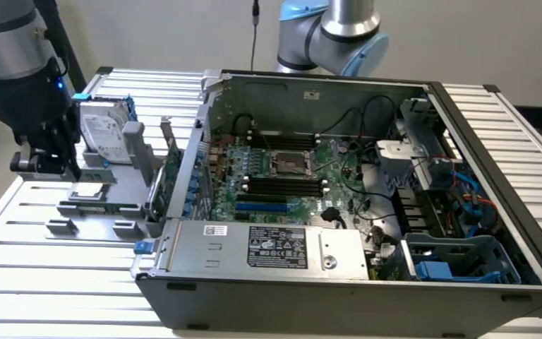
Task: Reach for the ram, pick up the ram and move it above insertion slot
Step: 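Pick up the ram and move it above insertion slot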
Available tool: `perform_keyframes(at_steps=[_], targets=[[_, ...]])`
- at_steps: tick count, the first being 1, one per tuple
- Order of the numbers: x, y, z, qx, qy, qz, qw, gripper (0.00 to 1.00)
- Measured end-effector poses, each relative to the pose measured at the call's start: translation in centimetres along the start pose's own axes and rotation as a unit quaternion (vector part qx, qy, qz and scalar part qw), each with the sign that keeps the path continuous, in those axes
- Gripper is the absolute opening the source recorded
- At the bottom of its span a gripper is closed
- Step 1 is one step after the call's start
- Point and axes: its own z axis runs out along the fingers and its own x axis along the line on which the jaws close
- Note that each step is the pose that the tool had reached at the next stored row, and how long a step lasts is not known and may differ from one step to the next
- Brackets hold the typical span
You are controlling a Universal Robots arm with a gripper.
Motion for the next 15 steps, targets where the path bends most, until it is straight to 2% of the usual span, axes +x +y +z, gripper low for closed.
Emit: perform_keyframes(at_steps=[6,15], targets=[[-0.3,-0.36,-2.72,-0.0001,0.0002,-0.002,1.0000,0.14],[-1.3,-1.30,-5.59,0.0000,0.0002,-0.003,1.0000,0.14]])
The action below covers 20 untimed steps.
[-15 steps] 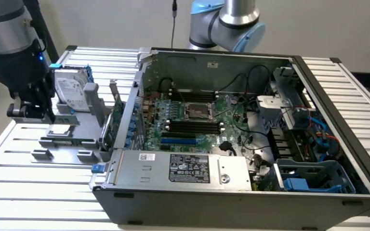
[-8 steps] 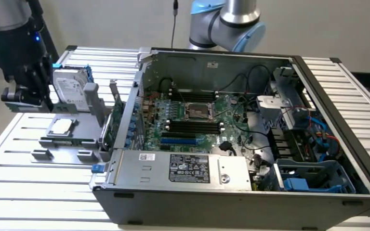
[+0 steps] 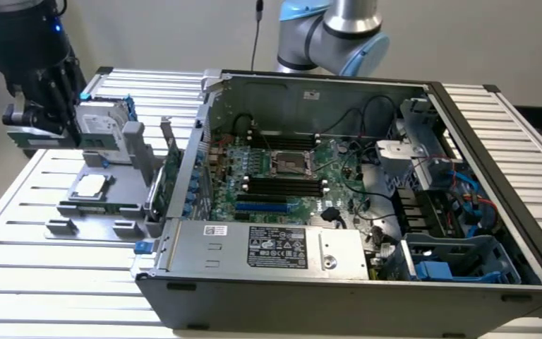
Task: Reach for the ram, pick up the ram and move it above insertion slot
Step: 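Pick up the ram and move it above insertion slot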
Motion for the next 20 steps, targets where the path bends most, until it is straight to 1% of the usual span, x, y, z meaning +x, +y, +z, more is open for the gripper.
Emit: perform_keyframes(at_steps=[7,14,17,20], targets=[[-1.0,-0.87,-1.67,0.0000,0.0001,0.000,1.0000,0.14],[-1.7,-1.31,-3.84,0.0000,0.0001,-0.001,1.0000,0.14],[-1.8,-1.57,-4.26,-0.0001,-0.0006,-0.003,1.0000,0.14],[-1.8,-1.57,-4.33,0.0001,-0.0011,-0.003,1.0000,0.14]])
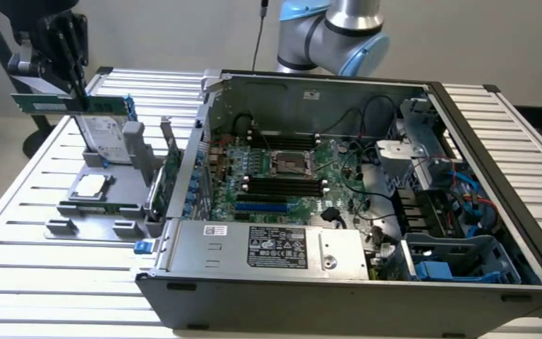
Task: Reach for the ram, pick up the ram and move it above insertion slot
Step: 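Pick up the ram and move it above insertion slot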
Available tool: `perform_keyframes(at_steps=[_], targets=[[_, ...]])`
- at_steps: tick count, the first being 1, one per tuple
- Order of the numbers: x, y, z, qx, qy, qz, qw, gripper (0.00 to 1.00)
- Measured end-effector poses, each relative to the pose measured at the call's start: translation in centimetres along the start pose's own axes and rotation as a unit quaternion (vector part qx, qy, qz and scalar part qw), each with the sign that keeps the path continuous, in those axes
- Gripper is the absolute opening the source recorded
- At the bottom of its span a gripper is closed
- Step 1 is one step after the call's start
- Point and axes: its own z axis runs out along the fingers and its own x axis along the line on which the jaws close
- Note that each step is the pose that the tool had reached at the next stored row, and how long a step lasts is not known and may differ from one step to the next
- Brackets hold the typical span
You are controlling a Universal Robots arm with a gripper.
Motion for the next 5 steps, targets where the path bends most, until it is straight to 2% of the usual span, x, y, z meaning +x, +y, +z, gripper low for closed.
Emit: perform_keyframes(at_steps=[5], targets=[[0.00,0.00,-0.02,-0.0001,0.0001,0.000,1.0000,0.14]])
